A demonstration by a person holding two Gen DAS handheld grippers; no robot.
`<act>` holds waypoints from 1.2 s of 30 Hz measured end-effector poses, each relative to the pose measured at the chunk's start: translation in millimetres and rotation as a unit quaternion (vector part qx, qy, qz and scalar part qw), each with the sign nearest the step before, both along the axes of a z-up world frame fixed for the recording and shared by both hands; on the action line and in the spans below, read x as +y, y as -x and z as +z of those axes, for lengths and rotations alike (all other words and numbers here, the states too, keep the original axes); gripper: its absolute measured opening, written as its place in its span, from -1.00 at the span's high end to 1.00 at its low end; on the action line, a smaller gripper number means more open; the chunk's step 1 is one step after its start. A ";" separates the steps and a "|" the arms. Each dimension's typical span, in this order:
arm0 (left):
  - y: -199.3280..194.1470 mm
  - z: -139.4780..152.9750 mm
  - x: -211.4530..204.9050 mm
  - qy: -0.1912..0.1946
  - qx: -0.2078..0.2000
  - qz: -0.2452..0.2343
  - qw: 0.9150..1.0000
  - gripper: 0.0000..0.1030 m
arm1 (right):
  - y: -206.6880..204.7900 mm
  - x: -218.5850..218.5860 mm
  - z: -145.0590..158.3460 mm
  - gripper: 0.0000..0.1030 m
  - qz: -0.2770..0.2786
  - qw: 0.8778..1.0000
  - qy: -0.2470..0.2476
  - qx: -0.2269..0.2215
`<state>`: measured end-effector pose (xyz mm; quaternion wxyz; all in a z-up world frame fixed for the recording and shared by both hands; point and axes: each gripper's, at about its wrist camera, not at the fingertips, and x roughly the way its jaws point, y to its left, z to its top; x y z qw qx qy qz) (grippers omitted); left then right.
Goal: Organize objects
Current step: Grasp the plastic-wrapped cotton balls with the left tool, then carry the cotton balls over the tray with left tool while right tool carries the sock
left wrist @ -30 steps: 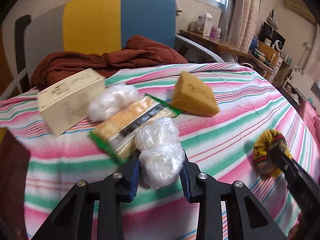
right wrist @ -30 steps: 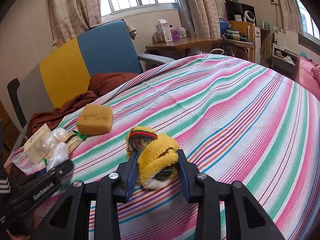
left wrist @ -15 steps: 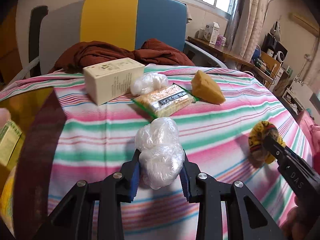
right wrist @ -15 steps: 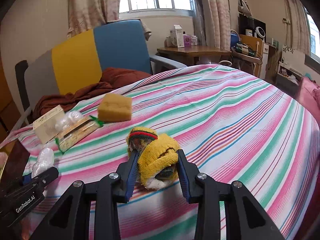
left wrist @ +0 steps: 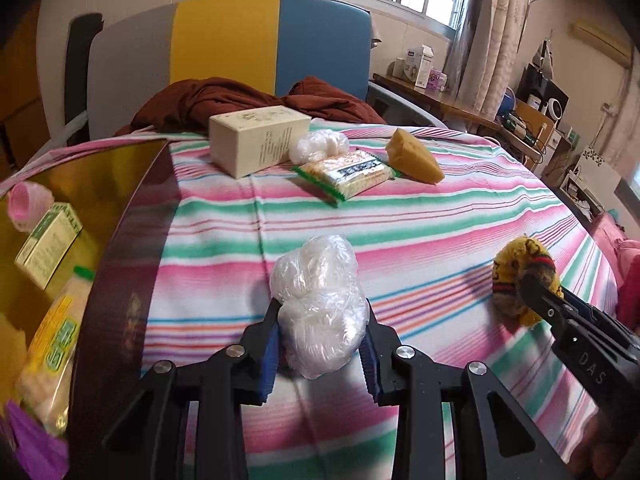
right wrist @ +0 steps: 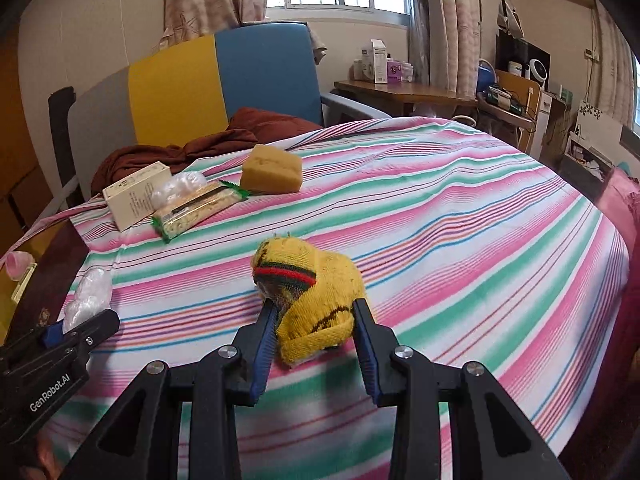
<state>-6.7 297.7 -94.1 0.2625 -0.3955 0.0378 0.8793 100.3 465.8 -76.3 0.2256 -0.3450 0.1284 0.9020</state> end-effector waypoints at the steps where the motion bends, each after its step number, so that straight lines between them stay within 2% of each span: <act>1: -1.7 -0.6 -2.4 0.000 -0.001 0.001 1.000 0.32 | -2.1 -1.0 1.0 0.29 -0.001 1.000 0.004 0.000; 10: -31.5 3.5 -21.8 0.004 0.009 -0.026 1.000 0.32 | -10.8 -23.8 16.3 0.29 0.015 1.000 0.009 0.003; 19: -60.1 31.4 -58.0 -0.036 0.025 -0.056 0.997 0.32 | -11.8 -51.9 35.2 0.29 0.044 0.999 0.010 0.019; 24: -70.5 43.0 -77.7 -0.046 0.035 -0.061 0.996 0.32 | -9.1 -74.1 46.0 0.29 0.069 0.997 0.013 0.030; 29: -72.4 53.1 -102.2 -0.062 0.035 -0.052 0.996 0.32 | -3.4 -100.0 54.7 0.30 0.100 0.994 0.018 0.037; 36: -61.8 67.9 -147.5 -0.078 0.035 -0.009 0.996 0.32 | 8.8 -136.3 64.6 0.29 0.146 0.988 0.022 0.042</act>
